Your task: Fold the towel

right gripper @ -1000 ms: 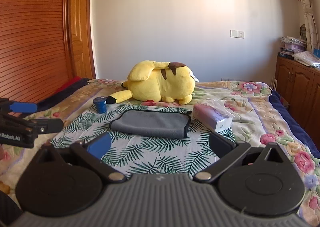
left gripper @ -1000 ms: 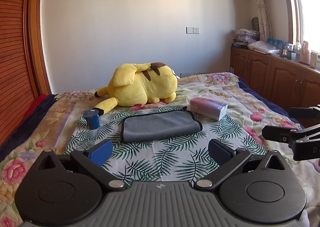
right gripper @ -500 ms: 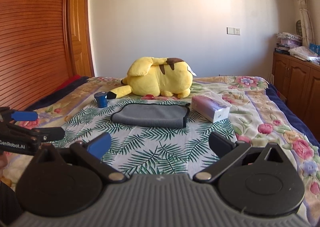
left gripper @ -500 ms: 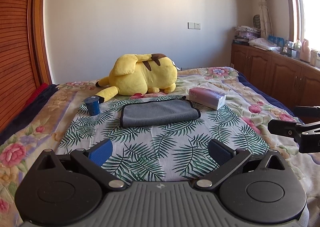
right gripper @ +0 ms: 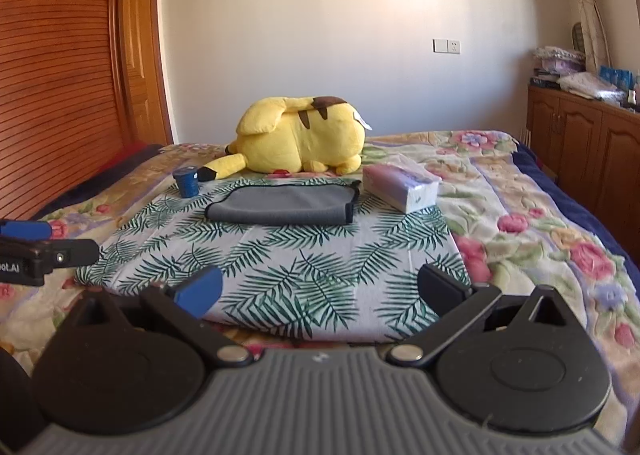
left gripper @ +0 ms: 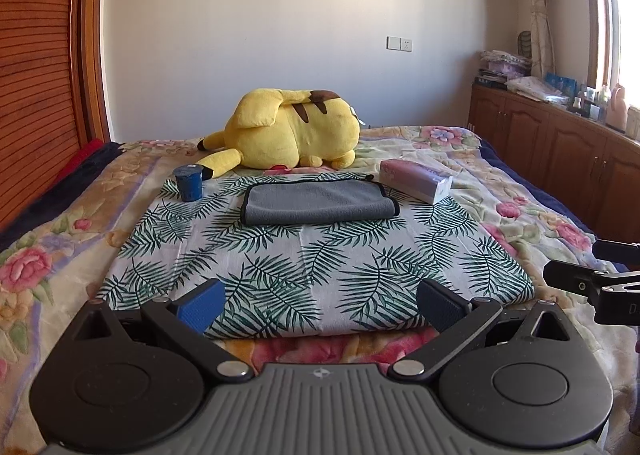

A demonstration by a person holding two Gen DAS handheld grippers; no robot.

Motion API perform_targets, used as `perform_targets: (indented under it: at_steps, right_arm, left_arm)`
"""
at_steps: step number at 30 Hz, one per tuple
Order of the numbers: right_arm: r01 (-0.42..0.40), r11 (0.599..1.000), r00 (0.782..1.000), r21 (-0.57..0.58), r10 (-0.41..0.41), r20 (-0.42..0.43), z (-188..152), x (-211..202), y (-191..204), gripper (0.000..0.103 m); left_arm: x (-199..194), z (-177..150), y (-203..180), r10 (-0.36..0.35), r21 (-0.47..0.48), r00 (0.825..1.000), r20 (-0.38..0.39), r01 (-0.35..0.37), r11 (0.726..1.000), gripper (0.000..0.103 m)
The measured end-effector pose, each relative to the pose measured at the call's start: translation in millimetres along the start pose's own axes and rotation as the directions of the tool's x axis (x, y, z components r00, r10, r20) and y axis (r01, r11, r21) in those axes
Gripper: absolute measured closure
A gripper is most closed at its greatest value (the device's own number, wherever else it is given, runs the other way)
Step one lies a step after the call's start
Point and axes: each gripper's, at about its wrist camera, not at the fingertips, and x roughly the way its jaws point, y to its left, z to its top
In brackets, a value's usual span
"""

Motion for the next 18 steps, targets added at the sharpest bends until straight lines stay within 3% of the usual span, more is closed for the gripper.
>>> perform_targets:
  at_steps: [18]
  right_arm:
    - [-0.023, 1.0, 0.997, 0.008, 0.022, 0.076, -1, -14, -4, 0.0]
  left_arm:
    - [-13, -9, -14, 0.009, 0.037, 0.999, 0.038, -0.011, 0.999, 0.016]
